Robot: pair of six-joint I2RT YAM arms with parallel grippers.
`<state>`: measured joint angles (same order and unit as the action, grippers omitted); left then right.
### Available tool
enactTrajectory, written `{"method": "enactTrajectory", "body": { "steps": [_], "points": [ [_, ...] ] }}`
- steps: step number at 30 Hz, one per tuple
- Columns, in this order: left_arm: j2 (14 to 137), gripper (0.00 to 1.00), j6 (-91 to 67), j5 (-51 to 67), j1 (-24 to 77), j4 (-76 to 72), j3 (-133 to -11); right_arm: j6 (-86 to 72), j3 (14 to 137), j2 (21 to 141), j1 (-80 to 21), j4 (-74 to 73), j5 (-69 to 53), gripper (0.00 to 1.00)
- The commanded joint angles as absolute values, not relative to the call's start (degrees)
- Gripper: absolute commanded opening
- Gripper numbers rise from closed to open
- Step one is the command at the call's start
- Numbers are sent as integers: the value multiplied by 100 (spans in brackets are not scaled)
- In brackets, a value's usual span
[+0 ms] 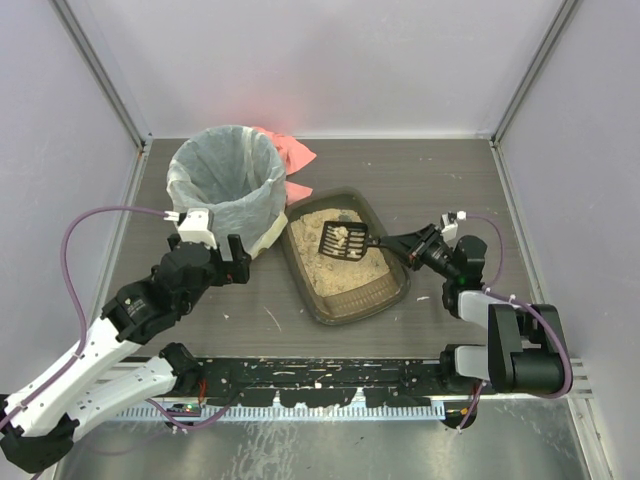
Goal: Clean the litter box
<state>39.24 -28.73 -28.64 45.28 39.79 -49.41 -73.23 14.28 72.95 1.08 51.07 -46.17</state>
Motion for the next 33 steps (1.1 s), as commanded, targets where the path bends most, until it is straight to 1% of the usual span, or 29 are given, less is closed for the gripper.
{"method": "enactTrajectory", "body": {
  "steps": [1,2,3,5,6,9,11,13,16,18,20,23,24,27,28,30,31,33],
  "points": [
    [3942,98,-2927,-2862,4516,3731,-5019,-7006,1803,7297,-88,5239,-4875,1],
    [3920,98,-2936,-2905,4517,3735,-4982,-6949,1892,7334,-168,5298,-4996,1],
    [3894,98,-2936,-2938,4513,3698,-4942,-7137,1743,7278,-88,5505,-4830,1],
    [3875,98,-2940,-2930,4514,3664,-4911,-7400,1422,7065,225,5333,-4296,1],
    [3876,98,-2947,-2907,4513,3708,-4944,-7317,1425,7034,250,5276,-4320,1],
    [3848,98,-2960,-2961,4516,3746,-4928,-6915,1941,7280,-145,5229,-4950,1],
    [3832,98,-2965,-2978,4517,3655,-4871,-7335,1602,7161,33,5492,-4541,1],
    [3876,98,-2955,-2898,4510,3677,-4928,-7468,1435,7048,242,5371,-4171,1],
    [3880,98,-2965,-2930,4517,3736,-4949,-6970,2017,7343,-171,5251,-4932,0],
    [3843,98,-2963,-2954,4517,3668,-4882,-7313,1735,7259,17,5629,-4709,1],
    [3861,98,-2955,-2905,4513,3687,-4908,-7431,1477,7063,277,5371,-4271,1],
    [3855,98,-2956,-2931,4514,3747,-4927,-6713,2041,7221,-116,4878,-4924,0],
    [3838,98,-2957,-2972,4517,3705,-4887,-6782,2018,7186,-129,4992,-4886,1],
    [3873,98,-2947,-2928,4512,3675,-4918,-7204,1469,6831,421,4816,-4172,1],
    [3882,98,-2947,-2919,4513,3728,-4959,-7119,1539,6851,398,4815,-4244,1],
    [3868,98,-2952,-2966,4517,3753,-4963,-6745,1977,7114,-9,4806,-4860,1],
    [3842,98,-2945,-3002,4511,3718,-4914,-6806,2011,7194,-93,4966,-5008,1],
    [3830,98,-2937,-2998,4516,3622,-4852,-7213,1658,7056,156,5241,-4529,1]
  ]
}}
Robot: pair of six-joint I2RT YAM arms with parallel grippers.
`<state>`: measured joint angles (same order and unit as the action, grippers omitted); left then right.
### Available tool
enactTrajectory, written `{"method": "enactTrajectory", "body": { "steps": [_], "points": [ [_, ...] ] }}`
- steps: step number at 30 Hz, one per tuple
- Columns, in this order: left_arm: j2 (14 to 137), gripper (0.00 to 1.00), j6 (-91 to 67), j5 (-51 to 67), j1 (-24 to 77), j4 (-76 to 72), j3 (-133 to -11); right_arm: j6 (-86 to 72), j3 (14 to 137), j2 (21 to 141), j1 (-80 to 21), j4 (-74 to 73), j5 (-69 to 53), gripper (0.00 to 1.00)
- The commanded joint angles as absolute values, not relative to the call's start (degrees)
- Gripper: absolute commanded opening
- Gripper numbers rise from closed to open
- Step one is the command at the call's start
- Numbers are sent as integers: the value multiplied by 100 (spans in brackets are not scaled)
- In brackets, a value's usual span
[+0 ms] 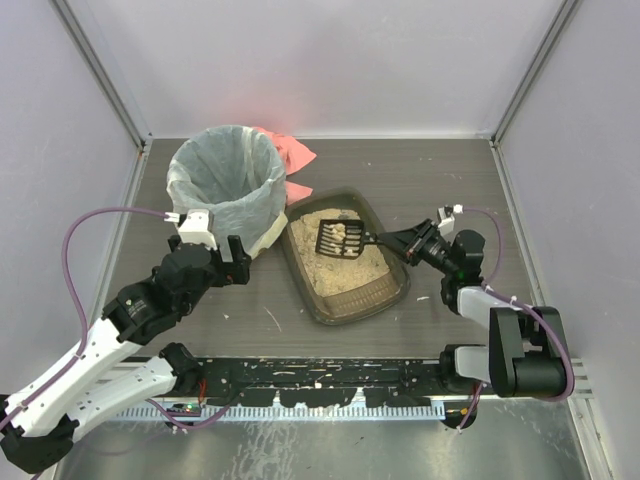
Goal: Clean the litter box
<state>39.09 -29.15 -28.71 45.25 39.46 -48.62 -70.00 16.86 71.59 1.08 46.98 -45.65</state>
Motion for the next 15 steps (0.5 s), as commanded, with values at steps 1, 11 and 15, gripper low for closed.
{"method": "enactTrajectory", "body": {
  "steps": [1,11,15],
  "points": [
    [3855,98,-2936,-2940,4511,3639,-4889,-7290,1501,6950,329,5109,-4282,0],
    [3904,98,-2922,-2939,4510,3779,-5024,-7200,1481,6974,218,5306,-4261,1],
    [3849,98,-2915,-3038,4513,3661,-4920,-7214,1650,7021,-132,5853,-4572,1]
  ]
}}
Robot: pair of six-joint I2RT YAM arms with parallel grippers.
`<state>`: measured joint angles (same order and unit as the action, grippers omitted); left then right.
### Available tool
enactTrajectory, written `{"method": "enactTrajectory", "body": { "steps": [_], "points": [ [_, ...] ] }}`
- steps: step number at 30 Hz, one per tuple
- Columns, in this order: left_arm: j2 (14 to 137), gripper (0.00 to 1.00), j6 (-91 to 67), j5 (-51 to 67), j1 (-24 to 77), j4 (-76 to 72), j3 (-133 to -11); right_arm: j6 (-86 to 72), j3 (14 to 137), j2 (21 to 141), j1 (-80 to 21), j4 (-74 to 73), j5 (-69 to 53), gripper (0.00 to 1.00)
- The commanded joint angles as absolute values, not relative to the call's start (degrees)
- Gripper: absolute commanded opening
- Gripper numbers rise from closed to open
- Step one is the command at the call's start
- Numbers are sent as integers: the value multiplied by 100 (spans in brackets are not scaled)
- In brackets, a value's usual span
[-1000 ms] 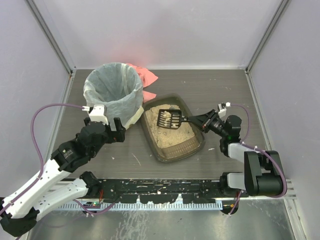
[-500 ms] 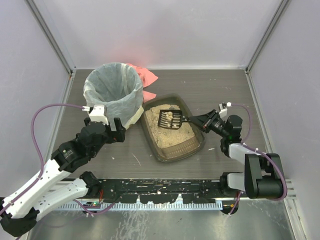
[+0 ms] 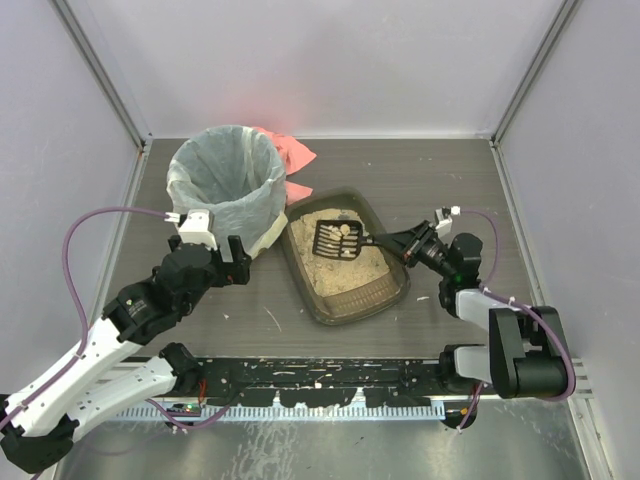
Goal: Clean the litter box
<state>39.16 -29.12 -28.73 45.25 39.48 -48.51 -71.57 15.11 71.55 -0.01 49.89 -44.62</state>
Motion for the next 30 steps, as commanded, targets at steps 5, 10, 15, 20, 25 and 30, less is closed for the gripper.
{"method": "enactTrajectory", "body": {
  "steps": [5,10,15,20,25,30],
  "points": [
    [3918,98,-2920,-2948,4512,3752,-5020,-6972,1715,6799,-60,5182,-4409,1],
    [3959,98,-2916,-2901,4513,3641,-4977,-7325,1508,6748,61,5518,-4175,1],
    [3929,98,-2888,-3004,4517,3641,-4942,-7083,1834,6754,-312,5525,-4516,1],
    [3841,98,-2827,-3154,4510,3783,-5001,-6728,1991,6523,-299,4838,-4343,1],
    [3762,98,-2689,-3376,4517,3804,-5004,-6842,2230,6393,-410,4673,-4206,1],
    [3788,98,-2592,-3508,4510,3806,-5058,-6891,2714,6234,-706,4208,-3732,1]
  ]
}}
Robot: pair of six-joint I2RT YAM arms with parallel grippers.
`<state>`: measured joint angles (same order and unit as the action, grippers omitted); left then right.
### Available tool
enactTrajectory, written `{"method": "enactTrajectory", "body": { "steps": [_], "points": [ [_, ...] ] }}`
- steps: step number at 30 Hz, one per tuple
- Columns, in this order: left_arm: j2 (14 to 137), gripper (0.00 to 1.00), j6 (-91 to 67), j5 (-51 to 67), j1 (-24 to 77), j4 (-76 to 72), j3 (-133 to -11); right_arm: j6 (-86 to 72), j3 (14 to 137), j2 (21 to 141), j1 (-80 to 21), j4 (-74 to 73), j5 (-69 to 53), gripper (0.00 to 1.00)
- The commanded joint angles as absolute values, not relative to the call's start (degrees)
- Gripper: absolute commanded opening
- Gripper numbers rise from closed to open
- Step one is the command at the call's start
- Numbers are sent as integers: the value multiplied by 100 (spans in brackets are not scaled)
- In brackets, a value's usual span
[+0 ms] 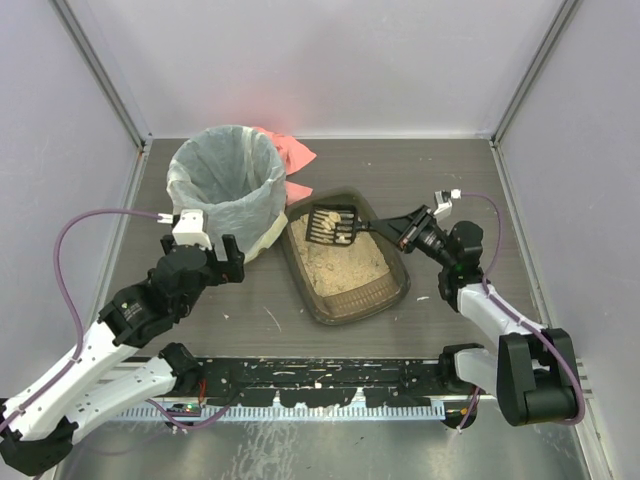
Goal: Clean the litter box
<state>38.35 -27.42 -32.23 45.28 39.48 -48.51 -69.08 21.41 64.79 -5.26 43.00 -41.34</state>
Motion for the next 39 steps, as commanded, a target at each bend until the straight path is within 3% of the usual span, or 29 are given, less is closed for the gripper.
{"method": "enactTrajectory", "body": {
  "steps": [1,12,21,31,39],
  "points": [
    [3776,98,-2571,-3525,4514,3822,-5066,-6924,2842,6225,-731,4176,-3668,1],
    [3400,98,-2525,-3745,4513,4007,-4975,-7620,4419,6604,-1044,3603,-2480,1],
    [3060,98,-2691,-3781,4514,4307,-5009,-7614,6396,8096,-2078,3327,-1661,1],
    [2683,98,-3045,-3819,4510,4877,-4961,-6057,8496,9872,-2815,3276,-2329,1],
    [2440,98,-3168,-3981,4512,5087,-4952,-3999,9399,10324,-2993,2617,-2863,1]
  ]
}}
